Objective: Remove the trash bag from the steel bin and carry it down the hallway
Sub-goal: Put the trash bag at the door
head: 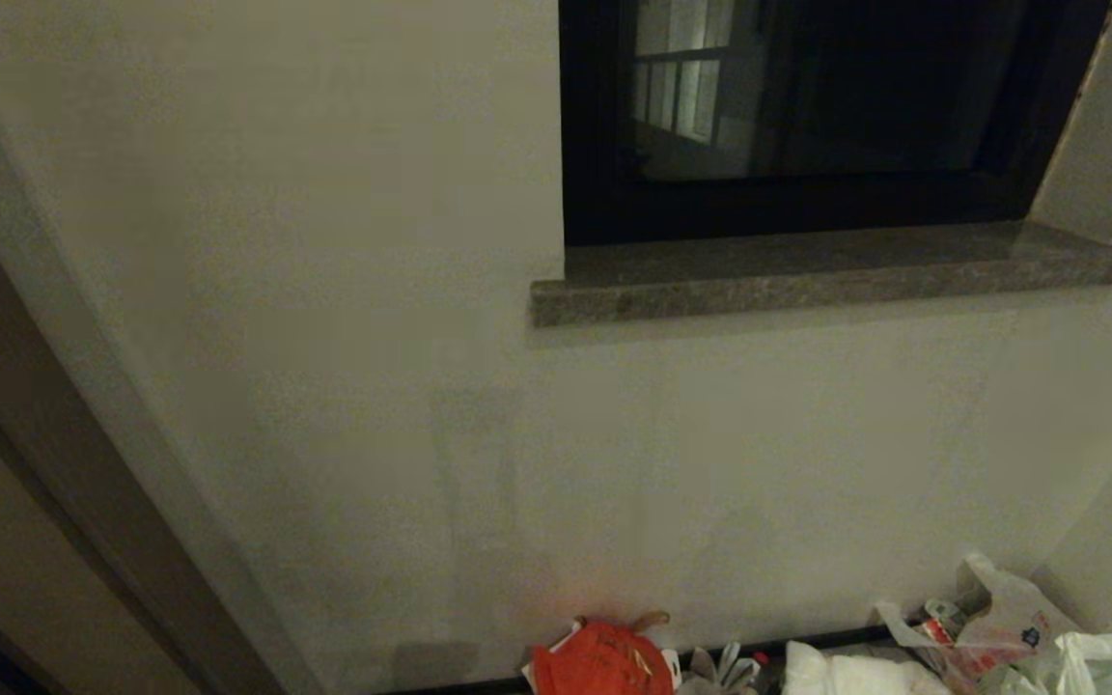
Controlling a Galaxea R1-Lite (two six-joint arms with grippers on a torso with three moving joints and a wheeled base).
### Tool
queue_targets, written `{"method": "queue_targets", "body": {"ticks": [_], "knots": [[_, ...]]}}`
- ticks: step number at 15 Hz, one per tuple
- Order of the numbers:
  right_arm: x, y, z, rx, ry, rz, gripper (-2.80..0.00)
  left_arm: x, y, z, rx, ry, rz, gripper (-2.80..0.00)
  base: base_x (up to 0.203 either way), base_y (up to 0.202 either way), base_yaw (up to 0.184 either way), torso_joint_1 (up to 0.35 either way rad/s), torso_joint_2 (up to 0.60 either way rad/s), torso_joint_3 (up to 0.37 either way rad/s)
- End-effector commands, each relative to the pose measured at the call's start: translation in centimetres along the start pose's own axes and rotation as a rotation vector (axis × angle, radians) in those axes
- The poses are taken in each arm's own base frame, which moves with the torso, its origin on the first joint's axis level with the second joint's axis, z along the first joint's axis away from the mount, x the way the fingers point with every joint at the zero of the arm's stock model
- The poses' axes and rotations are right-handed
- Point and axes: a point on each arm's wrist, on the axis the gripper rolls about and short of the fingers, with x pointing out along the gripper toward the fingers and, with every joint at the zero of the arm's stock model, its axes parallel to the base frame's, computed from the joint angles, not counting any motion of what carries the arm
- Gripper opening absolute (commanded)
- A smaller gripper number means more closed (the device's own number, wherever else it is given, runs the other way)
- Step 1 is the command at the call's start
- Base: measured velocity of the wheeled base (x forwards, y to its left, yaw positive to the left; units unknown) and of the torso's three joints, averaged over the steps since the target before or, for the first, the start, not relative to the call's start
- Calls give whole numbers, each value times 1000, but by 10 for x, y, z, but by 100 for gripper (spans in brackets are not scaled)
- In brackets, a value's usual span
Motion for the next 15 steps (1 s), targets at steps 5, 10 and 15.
{"method": "queue_targets", "body": {"ticks": [5, 10, 15], "knots": [[0, 0, 0, 0, 0, 0, -280, 0, 0, 0, -1, 1, 1, -280, 0, 0, 0, 0, 0, 0], [0, 0, 0, 1, 1, -1, -280, 0, 0, 0, -1, 1, 0, -280, 0, 0, 0, 0, 0, 0], [0, 0, 0, 1, 0, -1, -280, 0, 0, 0, -1, 1, 0, -280, 0, 0, 0, 0, 0, 0]]}}
